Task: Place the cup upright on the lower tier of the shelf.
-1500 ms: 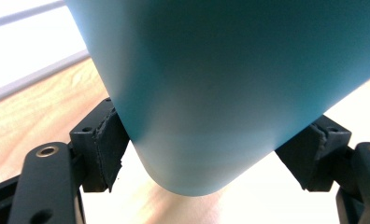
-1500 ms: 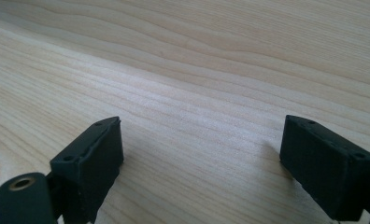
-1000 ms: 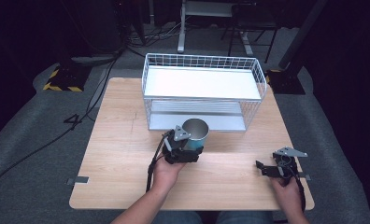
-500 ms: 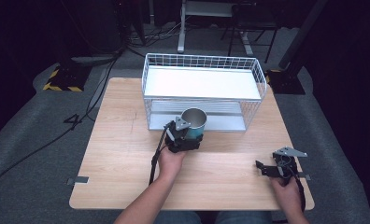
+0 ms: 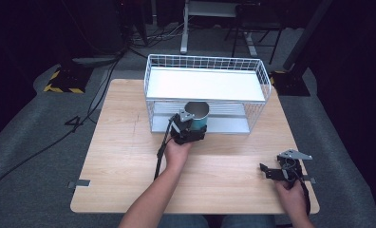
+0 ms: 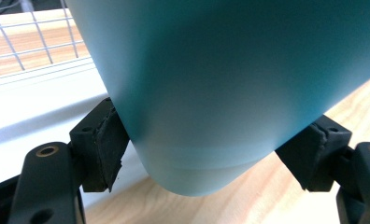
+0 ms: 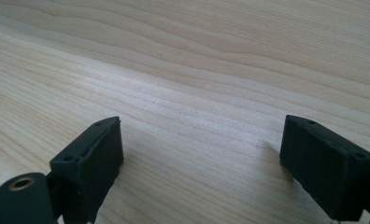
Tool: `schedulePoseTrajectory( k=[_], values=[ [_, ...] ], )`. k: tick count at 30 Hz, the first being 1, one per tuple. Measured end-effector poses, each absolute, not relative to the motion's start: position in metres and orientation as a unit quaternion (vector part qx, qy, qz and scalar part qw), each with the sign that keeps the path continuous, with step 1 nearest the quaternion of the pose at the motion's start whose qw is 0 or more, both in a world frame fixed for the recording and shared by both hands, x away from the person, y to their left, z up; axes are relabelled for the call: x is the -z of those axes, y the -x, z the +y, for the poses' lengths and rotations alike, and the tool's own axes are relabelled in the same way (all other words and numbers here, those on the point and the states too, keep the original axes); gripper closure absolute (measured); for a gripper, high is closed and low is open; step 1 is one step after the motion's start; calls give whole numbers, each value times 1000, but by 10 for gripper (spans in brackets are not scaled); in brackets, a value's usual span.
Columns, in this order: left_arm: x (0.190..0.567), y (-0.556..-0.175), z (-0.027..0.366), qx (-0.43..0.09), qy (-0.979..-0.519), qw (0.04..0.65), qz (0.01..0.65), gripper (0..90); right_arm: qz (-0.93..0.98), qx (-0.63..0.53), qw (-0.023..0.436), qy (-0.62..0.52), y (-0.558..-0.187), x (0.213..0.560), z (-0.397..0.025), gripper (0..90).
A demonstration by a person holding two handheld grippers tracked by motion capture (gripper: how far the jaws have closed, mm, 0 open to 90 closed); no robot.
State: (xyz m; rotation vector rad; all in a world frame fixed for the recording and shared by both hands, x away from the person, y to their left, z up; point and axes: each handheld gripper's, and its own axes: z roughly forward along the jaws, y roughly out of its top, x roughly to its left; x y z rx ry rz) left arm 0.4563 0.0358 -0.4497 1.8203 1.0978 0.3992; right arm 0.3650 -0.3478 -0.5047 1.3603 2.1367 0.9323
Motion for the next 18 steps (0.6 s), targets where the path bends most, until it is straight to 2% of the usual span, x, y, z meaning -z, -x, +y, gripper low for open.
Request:
schedulePoseTrajectory(
  k=[18],
  values=[
    [461, -486, 30, -198, -707, 490, 470, 240, 773, -337, 219, -491, -365, 505, -348, 138]
  ],
)
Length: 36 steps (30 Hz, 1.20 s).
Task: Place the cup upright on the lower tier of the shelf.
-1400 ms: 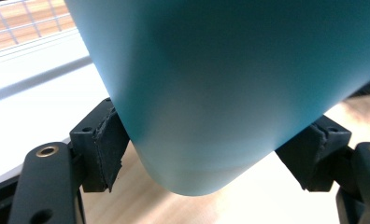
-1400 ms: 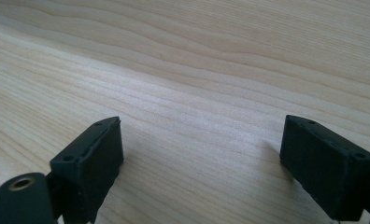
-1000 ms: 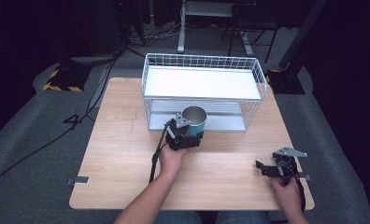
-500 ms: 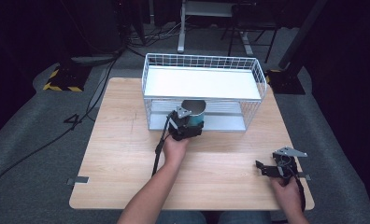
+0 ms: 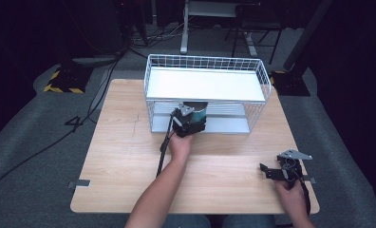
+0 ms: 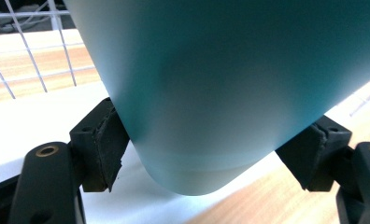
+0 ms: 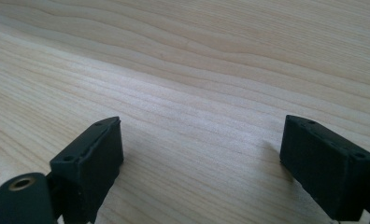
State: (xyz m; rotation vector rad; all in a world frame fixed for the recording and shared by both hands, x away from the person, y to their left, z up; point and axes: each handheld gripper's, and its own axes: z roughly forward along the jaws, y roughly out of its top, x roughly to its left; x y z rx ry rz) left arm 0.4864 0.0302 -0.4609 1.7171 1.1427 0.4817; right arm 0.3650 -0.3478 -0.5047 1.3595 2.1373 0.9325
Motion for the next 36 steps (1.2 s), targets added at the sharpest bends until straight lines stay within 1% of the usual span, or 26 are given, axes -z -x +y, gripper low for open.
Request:
schedulePoseTrajectory(
  k=[4, 6, 12, 13, 14, 16, 19, 24, 26, 27, 28, 33, 34, 35, 36],
  values=[
    [463, -495, 29, -202, -701, 495, 472, 240, 776, -337, 218, -487, -364, 505, -347, 138],
    [464, -498, 27, -217, -699, 483, 480, 240, 776, -337, 217, -486, -364, 505, -347, 138],
    [469, -507, 23, -220, -701, 479, 481, 240, 776, -337, 218, -486, -364, 505, -347, 139],
    [469, -508, 23, -231, -701, 471, 483, 240, 776, -337, 218, -486, -364, 505, -347, 138],
    [470, -511, 23, -214, -713, 477, 467, 240, 776, -337, 217, -486, -364, 505, -347, 138],
    [471, -513, 20, -208, -706, 484, 473, 240, 776, -337, 217, -486, -364, 505, -347, 138],
    [473, -515, 16, -217, -699, 475, 489, 240, 776, -337, 217, -486, -364, 505, -347, 138],
    [476, -519, 13, -220, -700, 467, 492, 240, 776, -337, 217, -486, -364, 505, -347, 138],
    [478, -521, 11, -205, -700, 467, 500, 240, 776, -337, 217, -486, -364, 505, -347, 138],
    [479, -522, 12, -206, -709, 462, 492, 240, 776, -337, 217, -486, -364, 505, -347, 138],
    [480, -522, 11, -203, -705, 461, 499, 240, 776, -337, 217, -486, -364, 505, -347, 138],
    [485, -524, 10, -204, -718, 449, 492, 240, 776, -337, 217, -486, -364, 505, -347, 138],
    [486, -524, 8, -191, -713, 455, 499, 240, 776, -337, 217, -486, -364, 505, -347, 138],
    [487, -526, 10, -188, -726, 455, 480, 240, 776, -337, 217, -486, -364, 505, -347, 138],
    [487, -525, 9, -189, -719, 455, 490, 240, 776, -337, 217, -486, -364, 505, -347, 138]
  ],
)
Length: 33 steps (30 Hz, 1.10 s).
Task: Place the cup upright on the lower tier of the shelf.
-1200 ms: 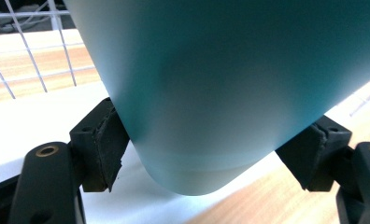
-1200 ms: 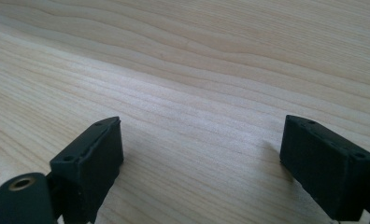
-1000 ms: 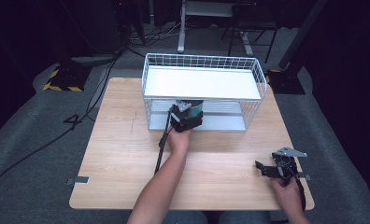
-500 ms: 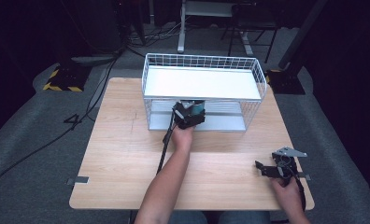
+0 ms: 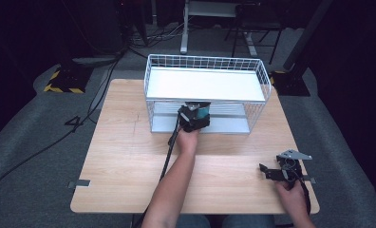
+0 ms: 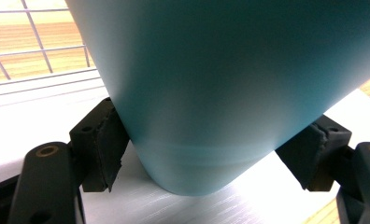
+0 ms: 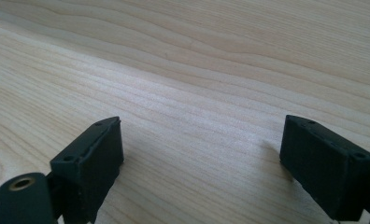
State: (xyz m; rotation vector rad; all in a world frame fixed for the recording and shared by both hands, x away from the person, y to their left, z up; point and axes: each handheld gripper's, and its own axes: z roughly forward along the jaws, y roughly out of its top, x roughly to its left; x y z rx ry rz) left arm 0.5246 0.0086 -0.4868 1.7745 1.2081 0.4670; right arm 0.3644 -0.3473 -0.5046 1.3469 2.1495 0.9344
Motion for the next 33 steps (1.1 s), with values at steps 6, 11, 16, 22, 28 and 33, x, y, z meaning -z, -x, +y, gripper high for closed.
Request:
schedulePoseTrajectory(
  k=[6, 11, 16, 22, 28, 33],
  values=[
    [489, -524, 6, -198, -717, 451, 493, 240, 776, -337, 217, -486, -364, 505, -347, 138],
    [488, -524, 3, -192, -719, 454, 490, 239, 776, -337, 217, -486, -364, 505, -347, 138],
    [489, -524, 3, -200, -731, 447, 476, 238, 776, -337, 217, -486, -364, 505, -347, 138],
    [492, -521, -1, -217, -736, 446, 461, 238, 776, -337, 217, -486, -364, 505, -347, 138],
    [493, -521, -2, -214, -733, 448, 465, 237, 776, -337, 217, -486, -364, 505, -347, 138],
    [493, -522, -1, -213, -732, 448, 467, 236, 776, -337, 217, -486, -364, 505, -347, 138]
  ],
)
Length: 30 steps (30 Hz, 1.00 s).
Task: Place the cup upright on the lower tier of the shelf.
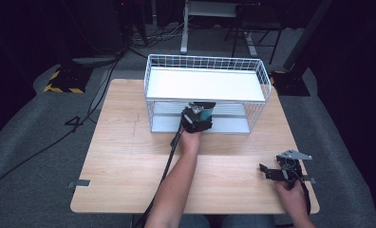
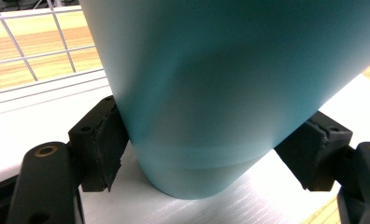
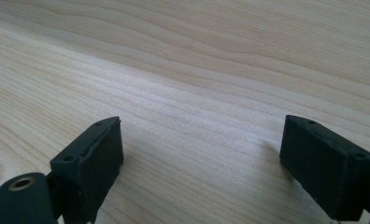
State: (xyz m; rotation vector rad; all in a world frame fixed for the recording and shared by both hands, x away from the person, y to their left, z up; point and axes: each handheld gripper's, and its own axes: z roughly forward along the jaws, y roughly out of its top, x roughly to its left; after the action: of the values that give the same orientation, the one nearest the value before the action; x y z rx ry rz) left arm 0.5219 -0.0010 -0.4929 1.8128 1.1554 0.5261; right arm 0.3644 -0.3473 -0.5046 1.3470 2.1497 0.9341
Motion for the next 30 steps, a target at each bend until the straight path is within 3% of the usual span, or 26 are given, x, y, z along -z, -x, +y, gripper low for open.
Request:
schedulePoseTrajectory(
  k=[7, 15, 16, 21, 30],
  values=[
    [492, -521, -1, -212, -727, 449, 474, 219, 776, -337, 217, -486, -364, 505, -347, 138],
    [487, -516, 4, -209, -710, 462, 488, 113, 776, -337, 217, -486, -364, 505, -347, 138],
    [485, -514, 7, -229, -709, 452, 491, 100, 776, -337, 217, -486, -364, 505, -347, 138],
    [478, -507, 13, -208, -715, 472, 472, 70, 776, -337, 217, -486, -364, 505, -347, 138],
    [471, -483, 27, -205, -713, 475, 473, 71, 777, -338, 216, -485, -366, 505, -346, 136]
  ],
)
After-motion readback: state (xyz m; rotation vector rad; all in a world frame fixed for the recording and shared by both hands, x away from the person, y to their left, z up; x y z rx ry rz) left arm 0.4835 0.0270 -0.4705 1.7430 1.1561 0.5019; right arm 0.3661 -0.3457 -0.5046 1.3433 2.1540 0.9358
